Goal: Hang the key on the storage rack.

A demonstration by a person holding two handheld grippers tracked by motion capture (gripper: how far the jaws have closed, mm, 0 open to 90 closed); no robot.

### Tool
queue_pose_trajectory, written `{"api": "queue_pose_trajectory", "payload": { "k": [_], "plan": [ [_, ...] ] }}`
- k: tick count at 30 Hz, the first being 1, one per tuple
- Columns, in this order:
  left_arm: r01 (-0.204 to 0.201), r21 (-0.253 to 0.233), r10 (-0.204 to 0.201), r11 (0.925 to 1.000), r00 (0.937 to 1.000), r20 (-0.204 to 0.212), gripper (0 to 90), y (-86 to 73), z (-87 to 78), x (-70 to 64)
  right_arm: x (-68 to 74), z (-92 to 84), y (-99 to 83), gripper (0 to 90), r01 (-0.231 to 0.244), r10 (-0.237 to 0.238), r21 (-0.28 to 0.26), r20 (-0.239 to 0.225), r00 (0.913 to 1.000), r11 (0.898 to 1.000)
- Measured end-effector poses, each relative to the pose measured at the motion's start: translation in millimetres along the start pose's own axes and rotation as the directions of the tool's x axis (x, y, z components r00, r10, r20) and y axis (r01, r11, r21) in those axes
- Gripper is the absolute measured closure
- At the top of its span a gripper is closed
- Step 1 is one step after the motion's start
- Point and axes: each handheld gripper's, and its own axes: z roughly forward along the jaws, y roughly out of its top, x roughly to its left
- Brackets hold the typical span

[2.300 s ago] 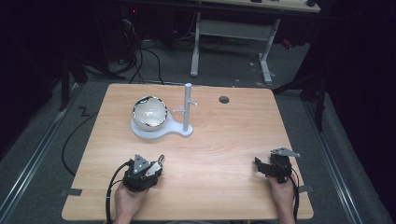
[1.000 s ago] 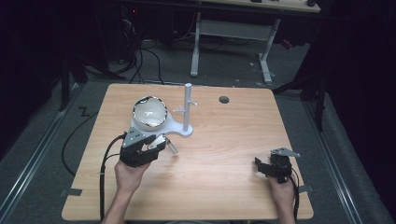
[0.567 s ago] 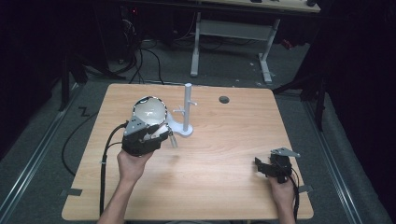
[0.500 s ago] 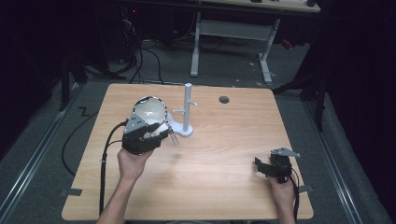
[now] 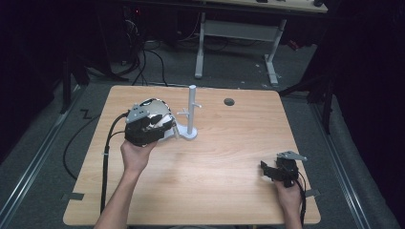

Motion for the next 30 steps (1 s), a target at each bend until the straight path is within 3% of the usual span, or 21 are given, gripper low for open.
{"api": "queue_pose_trajectory", "payload": {
  "k": [12,30],
  "plan": [
    [0.005,-0.011,-0.006,0.9999,0.9998,-0.020,51.9,7.5,8.5,5.0,-0.1,0.0,0.0,27.1,0.000,0.000,0.000,0.000,1.0000,1.000],
    [0.019,-0.059,-0.021,0.9981,0.9993,-0.031,52.0,19.6,6.7,7.2,0.0,-0.1,0.0,27.0,0.000,0.000,0.000,-0.001,1.0000,1.000]
  ]
}}
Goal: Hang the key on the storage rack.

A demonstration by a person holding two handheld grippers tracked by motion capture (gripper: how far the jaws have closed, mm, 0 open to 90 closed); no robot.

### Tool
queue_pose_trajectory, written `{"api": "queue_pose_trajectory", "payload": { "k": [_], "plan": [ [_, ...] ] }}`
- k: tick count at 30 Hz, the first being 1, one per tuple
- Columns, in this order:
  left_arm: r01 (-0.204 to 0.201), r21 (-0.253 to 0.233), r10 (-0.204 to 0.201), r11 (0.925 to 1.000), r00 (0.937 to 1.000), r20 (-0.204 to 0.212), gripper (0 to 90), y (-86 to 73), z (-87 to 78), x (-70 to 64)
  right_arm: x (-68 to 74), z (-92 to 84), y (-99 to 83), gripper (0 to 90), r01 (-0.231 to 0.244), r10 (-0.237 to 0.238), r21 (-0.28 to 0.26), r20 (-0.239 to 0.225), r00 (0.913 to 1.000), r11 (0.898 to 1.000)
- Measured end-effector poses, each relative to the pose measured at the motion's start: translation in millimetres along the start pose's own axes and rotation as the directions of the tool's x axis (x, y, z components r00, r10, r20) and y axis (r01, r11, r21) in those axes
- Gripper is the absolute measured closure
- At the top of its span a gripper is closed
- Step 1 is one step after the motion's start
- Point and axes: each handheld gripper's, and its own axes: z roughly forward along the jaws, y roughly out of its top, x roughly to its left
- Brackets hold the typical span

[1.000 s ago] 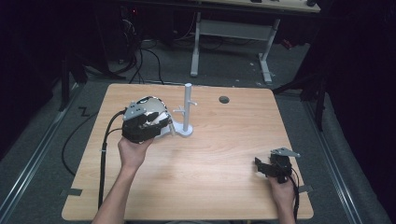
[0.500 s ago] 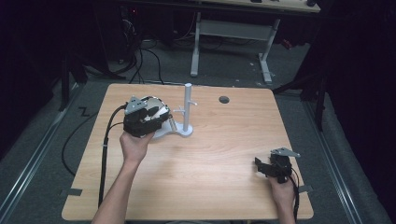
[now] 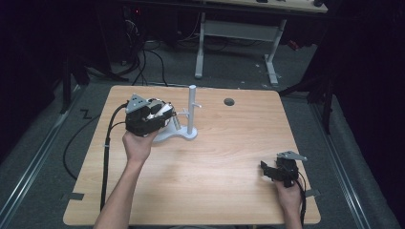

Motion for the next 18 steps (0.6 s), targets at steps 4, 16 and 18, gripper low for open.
{"api": "queue_pose_trajectory", "payload": {
  "k": [4,16,18],
  "plan": [
    [0.003,-0.011,-0.003,0.9999,1.0000,-0.004,52.0,4.9,-1.2,0.8,0.0,0.0,0.0,27.0,0.000,0.000,0.000,0.000,1.0000,1.000],
    [-0.021,-0.026,0.021,0.9994,0.9998,0.005,52.0,19.7,-3.3,-4.7,0.0,0.0,0.0,27.0,0.000,0.000,0.000,0.000,1.0000,1.000],
    [-0.023,-0.028,0.023,0.9994,0.9997,0.005,52.0,20.9,-3.7,-5.2,0.0,0.0,0.0,27.0,0.000,0.000,0.000,0.000,1.0000,1.000]
  ]
}}
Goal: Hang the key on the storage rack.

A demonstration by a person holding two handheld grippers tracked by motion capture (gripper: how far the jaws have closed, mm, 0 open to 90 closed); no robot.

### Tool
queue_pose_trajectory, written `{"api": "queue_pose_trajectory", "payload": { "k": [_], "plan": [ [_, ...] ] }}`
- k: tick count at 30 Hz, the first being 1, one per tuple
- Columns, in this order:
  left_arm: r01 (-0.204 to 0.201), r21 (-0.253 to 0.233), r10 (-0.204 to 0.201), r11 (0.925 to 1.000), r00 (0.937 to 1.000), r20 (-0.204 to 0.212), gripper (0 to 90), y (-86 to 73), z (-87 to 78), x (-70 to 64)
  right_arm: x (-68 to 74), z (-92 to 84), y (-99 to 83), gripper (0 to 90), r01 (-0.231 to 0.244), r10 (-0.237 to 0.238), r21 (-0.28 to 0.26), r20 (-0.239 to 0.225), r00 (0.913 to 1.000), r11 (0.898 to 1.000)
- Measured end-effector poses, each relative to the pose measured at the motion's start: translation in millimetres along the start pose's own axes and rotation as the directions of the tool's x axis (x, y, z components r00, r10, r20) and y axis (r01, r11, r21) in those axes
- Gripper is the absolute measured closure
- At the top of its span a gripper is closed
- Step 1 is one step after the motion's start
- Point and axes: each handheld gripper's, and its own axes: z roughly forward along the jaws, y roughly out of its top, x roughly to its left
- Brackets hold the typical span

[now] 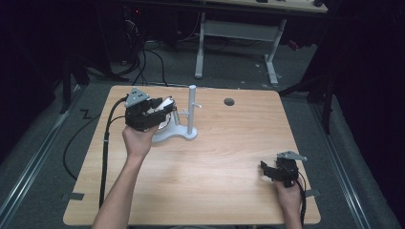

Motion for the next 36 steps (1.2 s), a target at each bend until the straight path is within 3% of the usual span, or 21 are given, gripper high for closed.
{"api": "queue_pose_trajectory", "payload": {
  "k": [6,26,36],
  "plan": [
    [0.016,-0.007,-0.016,0.9998,0.9998,0.012,52.0,3.3,2.9,0.9,-0.1,0.0,0.0,27.0,0.001,-0.001,0.000,0.000,1.0000,1.000],
    [0.002,0.030,-0.003,0.9996,0.9985,0.054,52.0,-2.5,28.4,-15.1,-0.1,0.0,0.0,27.0,0.001,-0.001,0.000,0.000,1.0000,1.000],
    [0.008,0.014,-0.009,0.9999,0.9973,0.074,52.0,0.0,25.8,-17.5,-0.1,-0.1,-0.1,27.0,0.001,-0.001,0.000,-0.001,1.0000,1.000]
  ]
}}
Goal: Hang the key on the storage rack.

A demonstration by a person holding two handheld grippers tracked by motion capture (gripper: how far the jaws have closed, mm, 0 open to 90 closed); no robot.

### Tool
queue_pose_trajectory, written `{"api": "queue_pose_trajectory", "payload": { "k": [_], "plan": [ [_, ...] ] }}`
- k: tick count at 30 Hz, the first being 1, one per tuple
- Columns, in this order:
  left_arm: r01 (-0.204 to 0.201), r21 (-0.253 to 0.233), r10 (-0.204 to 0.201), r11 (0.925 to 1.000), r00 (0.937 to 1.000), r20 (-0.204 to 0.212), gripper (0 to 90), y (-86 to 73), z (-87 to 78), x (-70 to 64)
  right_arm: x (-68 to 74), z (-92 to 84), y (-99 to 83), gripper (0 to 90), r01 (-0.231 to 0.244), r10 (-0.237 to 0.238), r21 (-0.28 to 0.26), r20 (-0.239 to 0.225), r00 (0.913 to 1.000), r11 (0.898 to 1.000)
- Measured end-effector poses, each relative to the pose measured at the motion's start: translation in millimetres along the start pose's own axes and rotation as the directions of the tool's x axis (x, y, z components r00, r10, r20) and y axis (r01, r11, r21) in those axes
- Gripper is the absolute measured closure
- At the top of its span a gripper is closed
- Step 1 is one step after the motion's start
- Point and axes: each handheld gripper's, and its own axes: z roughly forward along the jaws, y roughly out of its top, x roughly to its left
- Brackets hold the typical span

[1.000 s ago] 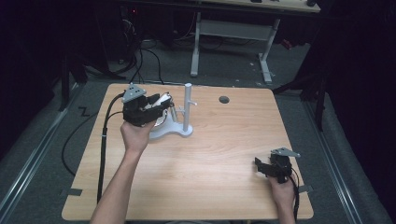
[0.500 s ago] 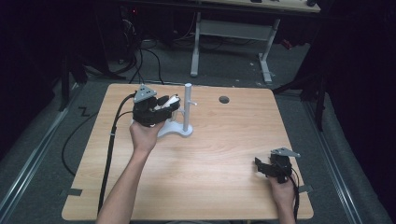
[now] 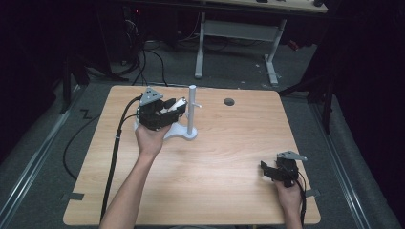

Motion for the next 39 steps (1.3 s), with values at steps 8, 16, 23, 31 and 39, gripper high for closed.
{"api": "queue_pose_trajectory", "payload": {
  "k": [8,16,23,31,39],
  "plan": [
    [-0.007,0.013,0.007,0.9999,0.9999,0.009,52.0,-4.1,4.1,-3.8,0.0,0.0,0.0,27.1,0.000,0.000,0.000,0.000,1.0000,1.000],
    [0.001,0.028,-0.001,0.9996,0.9998,0.021,52.0,-15.4,7.0,-7.1,0.0,0.1,0.0,27.0,0.000,0.000,-0.001,0.001,1.0000,1.000],
    [0.004,0.045,-0.005,0.9990,0.9996,0.029,51.9,-31.4,8.4,-11.3,0.0,0.0,0.0,27.0,0.000,0.000,0.000,0.000,1.0000,1.000],
    [-0.004,0.074,0.002,0.9972,0.9996,0.028,51.9,-47.1,11.2,-15.8,0.0,0.0,0.0,27.0,0.000,0.000,0.000,0.000,1.0000,1.000],
    [0.008,0.108,-0.011,0.9942,0.9996,0.025,51.9,-66.7,13.3,-14.9,0.0,0.0,0.0,27.0,0.000,0.000,0.000,0.000,1.0000,1.000]
  ]
}}
